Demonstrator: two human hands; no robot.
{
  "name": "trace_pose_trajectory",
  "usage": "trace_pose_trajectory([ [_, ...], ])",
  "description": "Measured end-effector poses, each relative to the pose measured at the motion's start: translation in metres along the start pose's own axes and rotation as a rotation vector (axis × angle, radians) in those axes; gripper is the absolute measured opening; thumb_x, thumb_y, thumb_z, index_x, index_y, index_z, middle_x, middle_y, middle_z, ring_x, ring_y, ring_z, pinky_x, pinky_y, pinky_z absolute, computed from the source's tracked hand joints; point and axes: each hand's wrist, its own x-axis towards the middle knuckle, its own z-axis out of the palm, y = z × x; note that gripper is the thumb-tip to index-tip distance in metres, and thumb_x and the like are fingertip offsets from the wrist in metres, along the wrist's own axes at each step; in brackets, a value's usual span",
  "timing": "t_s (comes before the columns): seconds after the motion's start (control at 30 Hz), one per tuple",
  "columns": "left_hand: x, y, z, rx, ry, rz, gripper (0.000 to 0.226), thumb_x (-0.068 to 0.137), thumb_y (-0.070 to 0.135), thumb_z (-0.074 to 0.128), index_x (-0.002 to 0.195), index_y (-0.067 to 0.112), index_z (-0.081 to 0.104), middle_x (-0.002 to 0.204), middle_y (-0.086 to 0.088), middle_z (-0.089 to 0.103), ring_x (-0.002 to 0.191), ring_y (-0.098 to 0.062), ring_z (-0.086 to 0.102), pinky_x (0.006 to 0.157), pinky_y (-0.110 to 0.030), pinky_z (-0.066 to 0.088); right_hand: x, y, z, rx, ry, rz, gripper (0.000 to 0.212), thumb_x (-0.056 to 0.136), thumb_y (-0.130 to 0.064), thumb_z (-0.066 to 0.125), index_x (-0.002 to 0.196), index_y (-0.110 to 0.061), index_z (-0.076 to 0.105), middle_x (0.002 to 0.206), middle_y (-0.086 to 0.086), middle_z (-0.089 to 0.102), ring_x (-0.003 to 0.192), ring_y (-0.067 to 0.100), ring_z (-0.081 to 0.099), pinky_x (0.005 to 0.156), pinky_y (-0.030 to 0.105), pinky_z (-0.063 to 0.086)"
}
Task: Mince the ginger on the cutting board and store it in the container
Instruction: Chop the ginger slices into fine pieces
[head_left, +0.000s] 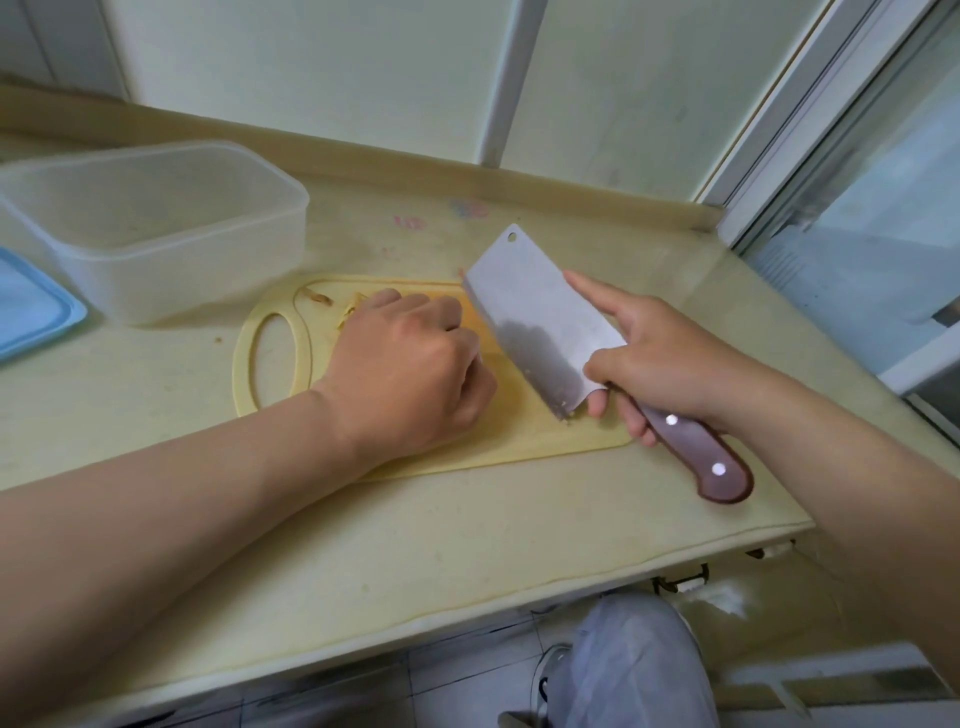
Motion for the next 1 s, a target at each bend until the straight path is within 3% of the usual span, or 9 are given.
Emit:
trace_pose_trajectory([
  [0.5,0.0,-0.002,0.0,0.049,-0.075,-0.049,0.031,0.08,0.023,0.053,0.051,0.013,0.045,0.06,-0.002,0.033,0.049,-0.027,0.038,0.052,-0.033,0.032,0.043,0.017,-0.041,-0.081,0.019,-0.031,0.091,0.093,0.002,0.047,0.157,-0.058,0.025,0.074,0.021,0.073,0.041,0.022,0.053,0.041,0.029,0.048],
  [0.6,0.0,-0.001,0.0,0.049,-0.059,-0.056,0.03,0.081,0.023,0.054,0.053,0.013,0.047,0.06,-0.003,0.037,0.05,-0.027,0.037,0.053,-0.033,0.032,0.042,0.017,-0.04,-0.006,0.01,-0.072,0.089,0.093,0.004,0.049,0.153,-0.06,0.032,0.072,0.022,0.072,0.041,0.024,0.052,0.041,0.029,0.047],
  [0.7,0.004,-0.005,-0.005,0.076,-0.053,-0.101,0.025,0.081,0.023,0.057,0.059,0.011,0.057,0.063,-0.006,0.047,0.053,-0.029,0.041,0.054,-0.037,0.034,0.047,0.011,-0.032,0.144,-0.011,-0.128,0.084,0.094,0.005,0.051,0.139,-0.066,0.04,0.054,0.012,0.065,0.058,0.033,0.056,0.046,0.032,0.047],
  [0.77,0.011,-0.011,-0.008,0.114,-0.062,-0.14,0.018,0.077,0.022,0.057,0.067,0.009,0.064,0.066,-0.007,0.052,0.056,-0.03,0.046,0.056,-0.038,0.036,0.057,0.009,-0.025,0.237,-0.043,-0.171,0.085,0.094,0.006,0.052,0.143,-0.062,0.039,0.054,0.012,0.064,0.056,0.033,0.053,0.044,0.032,0.046],
  [0.87,0.024,-0.021,-0.012,0.136,-0.127,-0.134,0.019,0.071,0.023,0.055,0.073,0.009,0.068,0.07,-0.007,0.055,0.06,-0.03,0.049,0.061,-0.036,0.037,0.07,0.005,-0.018,0.333,-0.075,-0.22,0.086,0.095,0.008,0.051,0.159,-0.047,0.032,0.06,0.017,0.066,0.041,0.026,0.048,0.04,0.03,0.045],
  [1.0,0.036,-0.035,-0.023,0.068,-0.384,-0.057,0.039,0.075,0.038,0.046,0.091,0.016,0.074,0.084,-0.005,0.062,0.073,-0.031,0.056,0.073,-0.036,0.039,0.076,0.009,-0.017,0.413,-0.06,-0.254,0.086,0.095,0.01,0.051,0.16,-0.044,0.03,0.047,0.008,0.059,0.046,0.027,0.054,0.04,0.03,0.044],
])
